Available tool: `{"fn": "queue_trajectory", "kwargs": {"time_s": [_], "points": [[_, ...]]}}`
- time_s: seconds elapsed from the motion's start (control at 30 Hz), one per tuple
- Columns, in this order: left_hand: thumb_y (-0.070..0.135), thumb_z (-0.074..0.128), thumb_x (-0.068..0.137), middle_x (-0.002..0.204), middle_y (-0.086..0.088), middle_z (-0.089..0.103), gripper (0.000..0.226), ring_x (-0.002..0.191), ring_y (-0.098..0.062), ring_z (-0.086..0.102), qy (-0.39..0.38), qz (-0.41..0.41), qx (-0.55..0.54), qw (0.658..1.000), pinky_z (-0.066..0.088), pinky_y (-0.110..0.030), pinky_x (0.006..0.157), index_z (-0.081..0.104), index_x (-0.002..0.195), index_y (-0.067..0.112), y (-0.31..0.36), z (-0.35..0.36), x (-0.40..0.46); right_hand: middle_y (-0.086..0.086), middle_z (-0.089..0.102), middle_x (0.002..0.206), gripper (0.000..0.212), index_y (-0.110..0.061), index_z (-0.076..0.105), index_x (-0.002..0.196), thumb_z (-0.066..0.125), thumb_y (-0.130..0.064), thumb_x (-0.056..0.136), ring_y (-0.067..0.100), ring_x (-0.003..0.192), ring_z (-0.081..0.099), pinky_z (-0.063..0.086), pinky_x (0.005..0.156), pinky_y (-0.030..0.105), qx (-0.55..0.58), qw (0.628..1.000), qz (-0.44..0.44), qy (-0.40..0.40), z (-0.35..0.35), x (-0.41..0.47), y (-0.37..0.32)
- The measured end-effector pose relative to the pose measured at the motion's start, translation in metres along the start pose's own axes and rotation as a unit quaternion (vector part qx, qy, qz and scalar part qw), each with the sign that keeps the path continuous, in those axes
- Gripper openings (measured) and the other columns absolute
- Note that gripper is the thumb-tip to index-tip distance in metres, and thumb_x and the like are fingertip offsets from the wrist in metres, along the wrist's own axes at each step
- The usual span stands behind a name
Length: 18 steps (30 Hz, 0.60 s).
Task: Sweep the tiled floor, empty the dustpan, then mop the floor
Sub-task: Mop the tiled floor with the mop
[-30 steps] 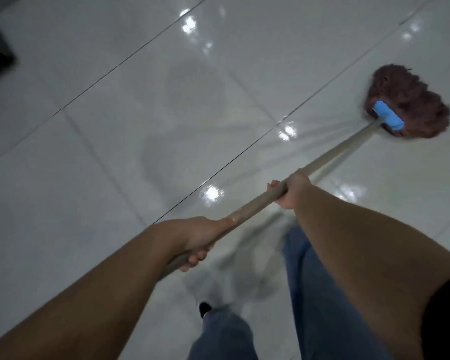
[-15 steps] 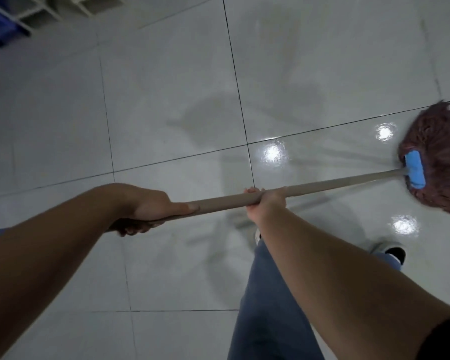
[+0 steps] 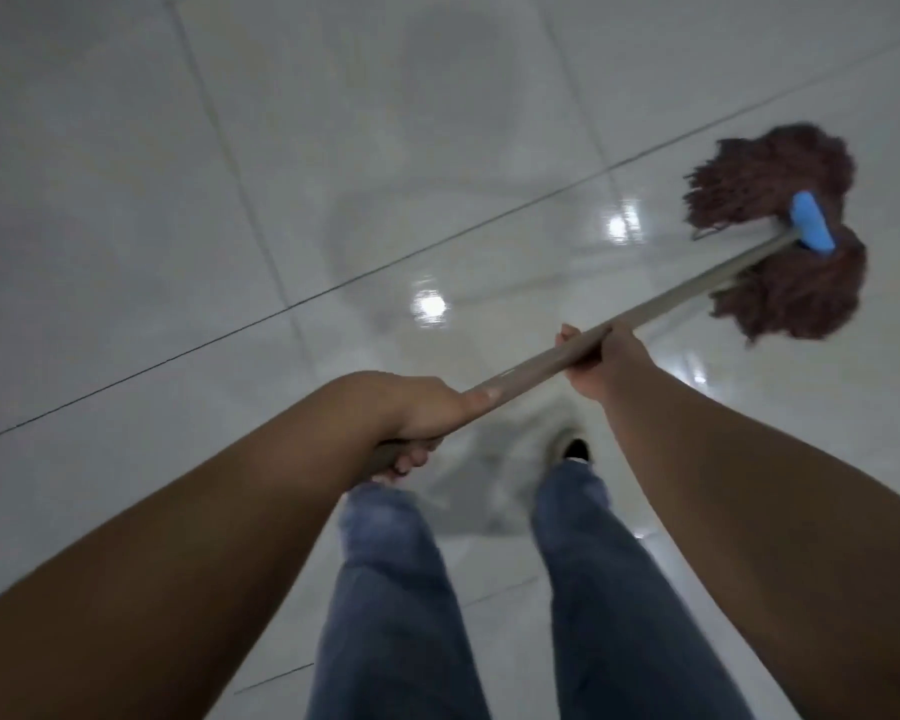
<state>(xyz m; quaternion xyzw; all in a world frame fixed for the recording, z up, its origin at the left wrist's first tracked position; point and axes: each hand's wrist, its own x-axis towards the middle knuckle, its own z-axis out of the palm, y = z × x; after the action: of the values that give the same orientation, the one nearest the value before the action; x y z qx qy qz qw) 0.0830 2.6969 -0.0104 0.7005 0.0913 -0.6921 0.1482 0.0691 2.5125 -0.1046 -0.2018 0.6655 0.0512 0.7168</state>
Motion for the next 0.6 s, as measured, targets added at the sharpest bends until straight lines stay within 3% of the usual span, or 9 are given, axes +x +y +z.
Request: {"fn": "queue_trajectory", "kwargs": {"time_s": [0.1,0.17,0.23,0.3,0.37,0.47,0.53,0.6], "points": [[0.066,0.037,0.086,0.027,0.002,0.033,0.060,0.022,-0.012,0.028,-0.016,0.056,-0.031,0.998,0.034,-0.012,0.038,0.040,0.063,0.011,0.103,0.043,0.024,0.017,0.055,0.128,0.035,-0.005,0.044,0.131,0.040,-0.021,0.099,0.029,0.103,0.059,0.047,0.088,0.038,0.006,0.998,-0.055,0.006,-0.046,0.015,-0.093],[0.064,0.039,0.087,0.027,0.001,0.032,0.058,0.021,-0.013,0.027,-0.013,0.078,-0.055,0.995,0.032,-0.012,0.036,0.044,0.069,0.009,0.162,0.072,0.039,0.016,0.054,0.130,0.027,-0.005,0.048,0.121,0.041,-0.016,0.098,0.030,0.110,0.057,0.052,0.081,0.036,-0.019,0.996,-0.081,0.019,-0.071,0.023,-0.138],[0.070,0.037,0.084,0.026,0.000,0.034,0.065,0.017,-0.013,0.028,-0.018,0.069,-0.051,0.996,0.035,-0.013,0.034,0.049,0.088,0.006,0.205,0.103,0.052,0.020,0.057,0.123,0.031,-0.002,0.045,0.126,0.037,-0.013,0.098,0.028,0.095,0.061,0.054,0.061,0.030,-0.080,0.991,-0.096,0.044,-0.090,0.030,-0.167],[0.074,0.036,0.081,0.031,-0.001,0.039,0.070,0.015,-0.012,0.029,-0.038,0.044,-0.082,0.995,0.039,-0.016,0.035,0.047,0.099,0.007,0.227,0.130,0.061,0.022,0.061,0.094,0.032,-0.001,0.043,0.125,0.034,-0.013,0.097,0.026,0.070,0.060,0.052,0.053,0.030,-0.109,0.984,-0.102,0.094,-0.104,0.039,-0.184],[0.075,0.041,0.078,0.034,-0.002,0.041,0.069,0.015,-0.011,0.029,-0.053,0.024,-0.127,0.990,0.039,-0.014,0.038,0.047,0.088,0.007,0.230,0.148,0.068,0.019,0.058,0.074,0.025,-0.001,0.047,0.117,0.037,-0.011,0.096,0.023,0.059,0.058,0.054,0.058,0.029,-0.139,0.976,-0.095,0.136,-0.115,0.045,-0.188],[0.075,0.042,0.079,0.022,-0.001,0.035,0.069,0.013,-0.012,0.028,-0.039,0.025,-0.112,0.993,0.037,-0.015,0.032,0.042,0.071,0.006,0.204,0.147,0.072,0.011,0.051,0.073,0.037,0.000,0.043,0.131,0.032,-0.012,0.098,0.018,0.062,0.053,0.050,0.076,0.027,-0.222,0.966,-0.095,0.097,-0.123,0.048,-0.170],[0.070,0.044,0.081,0.022,-0.001,0.033,0.065,0.015,-0.011,0.028,-0.019,0.056,-0.104,0.993,0.032,-0.013,0.029,0.041,0.066,0.006,0.174,0.137,0.072,0.008,0.049,0.073,0.036,-0.005,0.048,0.129,0.034,-0.020,0.099,0.018,0.062,0.052,0.052,0.074,0.030,-0.258,0.956,-0.111,0.088,-0.120,0.045,-0.146],[0.057,0.048,0.087,0.027,-0.003,0.032,0.057,0.020,-0.013,0.027,-0.003,0.091,-0.089,0.992,0.031,-0.014,0.032,0.040,0.061,0.006,0.132,0.123,0.068,0.008,0.055,0.073,0.025,-0.011,0.055,0.111,0.044,-0.029,0.097,0.019,0.063,0.056,0.056,0.067,0.033,-0.285,0.944,-0.121,0.117,-0.110,0.042,-0.116]]}}
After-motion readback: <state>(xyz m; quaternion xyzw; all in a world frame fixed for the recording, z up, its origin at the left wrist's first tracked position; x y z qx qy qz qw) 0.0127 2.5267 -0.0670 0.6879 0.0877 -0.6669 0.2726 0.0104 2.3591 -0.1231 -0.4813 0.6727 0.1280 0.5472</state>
